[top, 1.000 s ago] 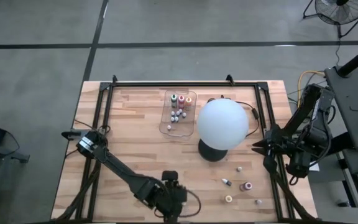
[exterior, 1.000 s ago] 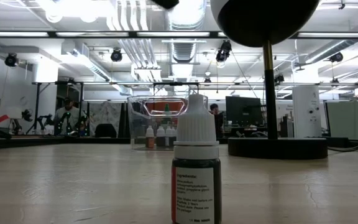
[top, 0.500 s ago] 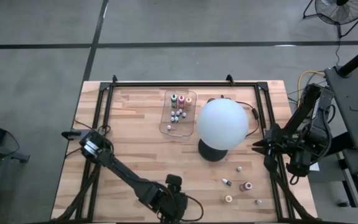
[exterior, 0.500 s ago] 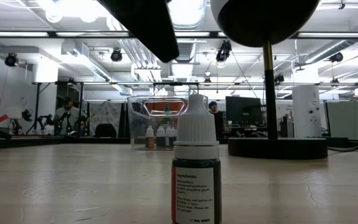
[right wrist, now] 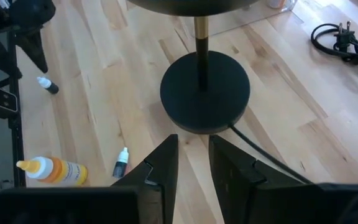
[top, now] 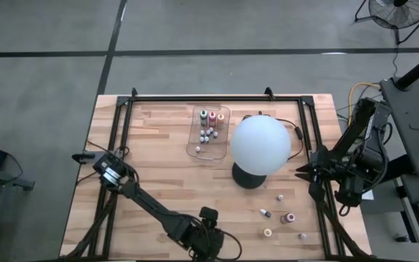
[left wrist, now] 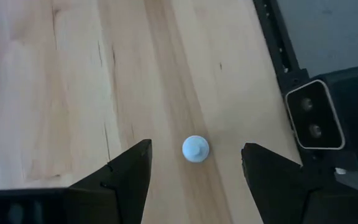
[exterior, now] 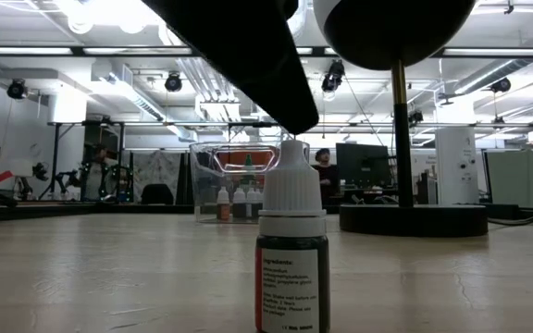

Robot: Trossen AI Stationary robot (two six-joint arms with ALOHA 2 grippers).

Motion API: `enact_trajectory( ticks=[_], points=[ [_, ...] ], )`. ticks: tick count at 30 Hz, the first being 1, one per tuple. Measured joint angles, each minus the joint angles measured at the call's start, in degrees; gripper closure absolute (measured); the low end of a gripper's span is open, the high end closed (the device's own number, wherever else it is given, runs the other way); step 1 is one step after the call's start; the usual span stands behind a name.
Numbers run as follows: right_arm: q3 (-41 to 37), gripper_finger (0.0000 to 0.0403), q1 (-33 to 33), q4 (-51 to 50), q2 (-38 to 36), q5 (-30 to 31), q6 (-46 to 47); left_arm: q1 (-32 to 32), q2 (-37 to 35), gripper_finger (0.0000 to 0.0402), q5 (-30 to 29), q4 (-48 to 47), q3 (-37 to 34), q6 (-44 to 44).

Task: Pick & Place food coloring
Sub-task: Put the small red food coloring bottle into the transparent bin

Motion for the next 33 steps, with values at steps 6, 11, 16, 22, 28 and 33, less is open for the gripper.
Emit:
enact_trajectory(
  ticks=[6,11,16,22,28,33],
  points=[
    [0.00,0.0318,0.00,0.02,0.00,-0.94,0.11,0.41,0.63,0.0181,-0.26,0.32,0.00,0.00],
    [0.00,0.0325,0.00,0.04,-0.08,-1.07,0.11,0.66,2.09,0.0181,-0.09,1.17,0.02,0.11],
    [0.00,0.0323,-0.01,0.04,-0.15,-1.37,0.10,0.63,2.21,0.0181,-0.02,1.65,0.02,-0.04],
    [0.00,0.0316,-0.02,0.04,-0.15,-1.37,-0.13,1.00,2.21,0.0181,0.05,3.64,-1.36,0.24],
    [0.00,0.0322,-0.02,0.02,-0.15,-1.35,-0.33,0.98,2.16,0.0181,0.90,5.60,-3.10,0.23],
    [-0.02,0.0325,0.00,0.03,-0.17,-1.41,-0.17,0.94,2.16,0.0181,-0.19,5.16,-3.18,0.18]
  ],
)
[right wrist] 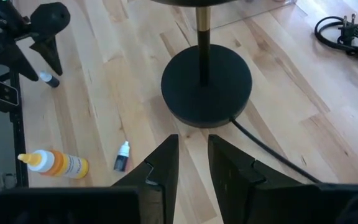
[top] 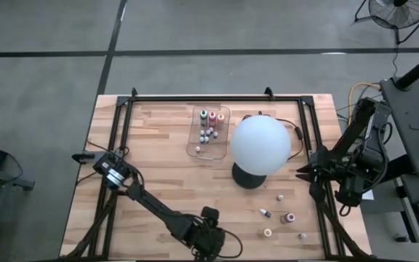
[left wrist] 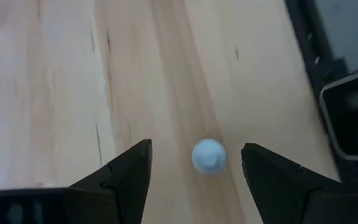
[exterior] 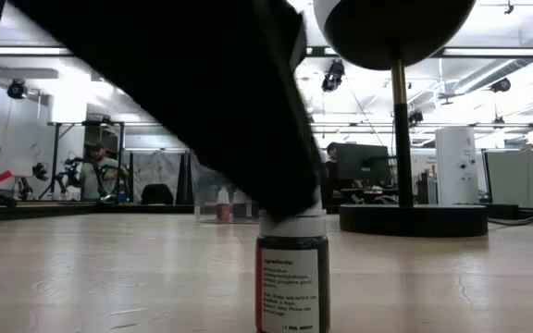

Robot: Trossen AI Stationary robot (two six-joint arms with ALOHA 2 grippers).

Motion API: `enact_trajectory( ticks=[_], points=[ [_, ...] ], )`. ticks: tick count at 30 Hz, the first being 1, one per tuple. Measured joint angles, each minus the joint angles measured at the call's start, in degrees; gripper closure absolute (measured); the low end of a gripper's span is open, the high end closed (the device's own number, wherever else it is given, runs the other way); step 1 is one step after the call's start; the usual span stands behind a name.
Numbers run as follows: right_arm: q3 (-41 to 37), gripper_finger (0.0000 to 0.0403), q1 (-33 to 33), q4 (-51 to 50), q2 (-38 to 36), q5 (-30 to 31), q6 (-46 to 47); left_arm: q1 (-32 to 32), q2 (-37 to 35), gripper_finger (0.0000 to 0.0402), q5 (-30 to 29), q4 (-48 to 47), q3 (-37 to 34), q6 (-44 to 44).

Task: Pick & Place food coloring
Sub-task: Put the small red food coloring bottle into the transparent bin

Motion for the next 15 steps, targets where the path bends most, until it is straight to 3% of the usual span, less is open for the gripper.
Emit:
enact_trajectory(
  ticks=[15],
  points=[
    [-0.01,0.0327,-0.02,-0.03,-0.02,-0.10,0.02,0.02,-0.02,0.0199,2.71,0.63,-0.10,1.78]
  ],
)
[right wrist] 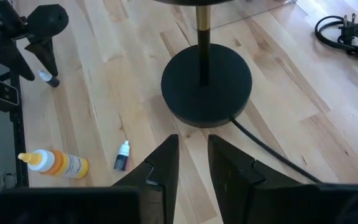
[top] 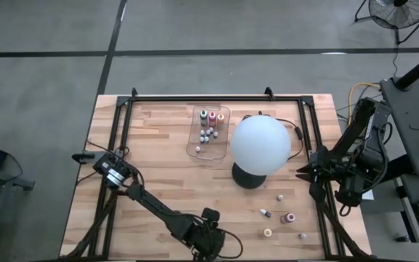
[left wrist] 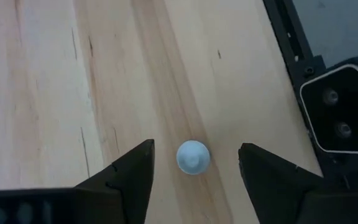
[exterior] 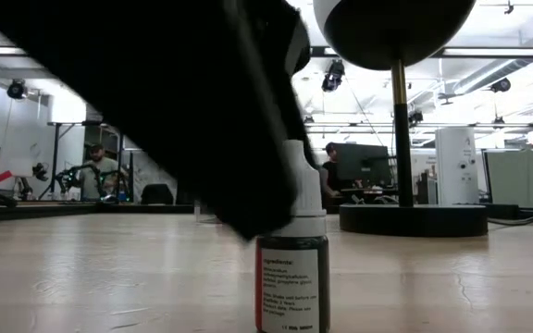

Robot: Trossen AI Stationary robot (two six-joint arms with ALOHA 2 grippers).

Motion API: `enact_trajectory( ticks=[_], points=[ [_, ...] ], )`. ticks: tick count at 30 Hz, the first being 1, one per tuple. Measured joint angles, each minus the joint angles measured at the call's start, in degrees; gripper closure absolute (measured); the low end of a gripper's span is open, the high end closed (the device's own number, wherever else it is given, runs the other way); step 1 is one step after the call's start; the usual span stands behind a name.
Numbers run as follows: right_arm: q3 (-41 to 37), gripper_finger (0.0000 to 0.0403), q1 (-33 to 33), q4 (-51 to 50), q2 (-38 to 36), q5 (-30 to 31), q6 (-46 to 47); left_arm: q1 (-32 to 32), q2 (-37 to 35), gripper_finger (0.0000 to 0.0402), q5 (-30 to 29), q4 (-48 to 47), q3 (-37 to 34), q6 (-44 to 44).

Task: Pick & Place food coloring
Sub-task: Put the small red food coloring bottle into the transparent bin

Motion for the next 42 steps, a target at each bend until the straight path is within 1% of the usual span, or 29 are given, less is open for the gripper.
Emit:
enact_trajectory(
  ticks=[6,11,23,31,42],
  points=[
    [0.02,0.0329,0.02,0.00,0.00,0.02,0.00,-0.02,0.04,0.0224,-0.35,0.66,-0.48,-1.13],
    [0.01,0.0326,0.01,0.00,0.00,0.01,0.00,-0.02,0.04,0.0227,-0.57,1.70,-0.48,-1.37],
    [0.02,0.0333,0.02,0.00,0.00,0.02,-0.01,-0.02,0.02,0.0233,-0.55,1.84,-0.48,-2.22],
    [0.00,0.0326,0.02,0.00,0.00,0.02,-0.20,0.02,0.02,0.0278,-0.33,1.84,-0.48,-3.71],
    [0.00,0.0334,0.01,0.00,0.00,0.04,-1.27,0.04,-0.04,0.0348,-0.31,1.79,-0.48,-5.91]
  ],
)
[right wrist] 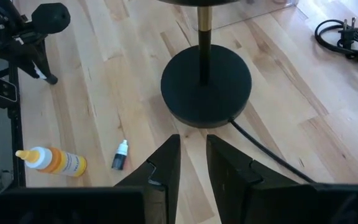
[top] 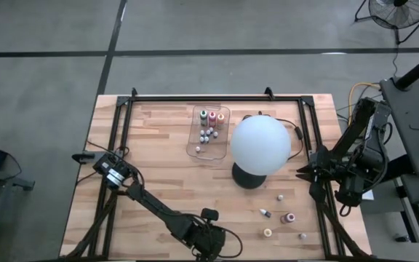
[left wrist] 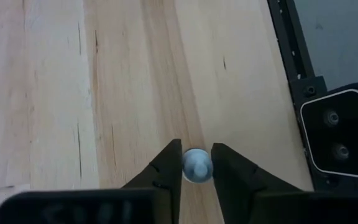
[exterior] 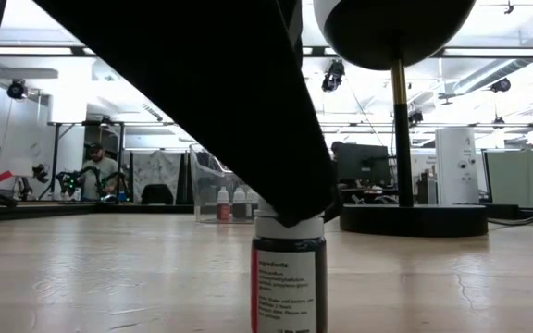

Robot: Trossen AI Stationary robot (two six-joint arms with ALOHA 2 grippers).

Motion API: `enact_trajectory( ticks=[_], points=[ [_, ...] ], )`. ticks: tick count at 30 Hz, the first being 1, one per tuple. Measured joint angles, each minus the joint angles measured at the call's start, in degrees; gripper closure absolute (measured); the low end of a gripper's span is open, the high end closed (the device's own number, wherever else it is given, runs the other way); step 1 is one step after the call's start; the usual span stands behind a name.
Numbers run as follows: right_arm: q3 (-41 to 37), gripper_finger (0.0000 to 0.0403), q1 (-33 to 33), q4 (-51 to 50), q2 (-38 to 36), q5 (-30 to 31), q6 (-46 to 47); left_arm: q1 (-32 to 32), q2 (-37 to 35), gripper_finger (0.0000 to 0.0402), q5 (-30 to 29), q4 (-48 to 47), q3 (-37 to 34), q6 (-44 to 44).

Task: Pick & Place food coloring
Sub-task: Put the small red food coloring bottle into the transparent bin

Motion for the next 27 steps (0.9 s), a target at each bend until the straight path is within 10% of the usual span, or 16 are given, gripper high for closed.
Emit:
enact_trajectory(
  ticks=[14,27],
  points=[
    [0.00,0.0334,0.00,0.00,0.00,0.00,-0.19,0.34,-0.25,0.0367,0.05,-4.22,1.35,-5.41],
    [0.01,0.0316,-0.01,0.02,0.02,0.13,-1.11,4.82,-0.47,0.0368,-0.18,-29.66,19.93,-10.50]
  ],
)
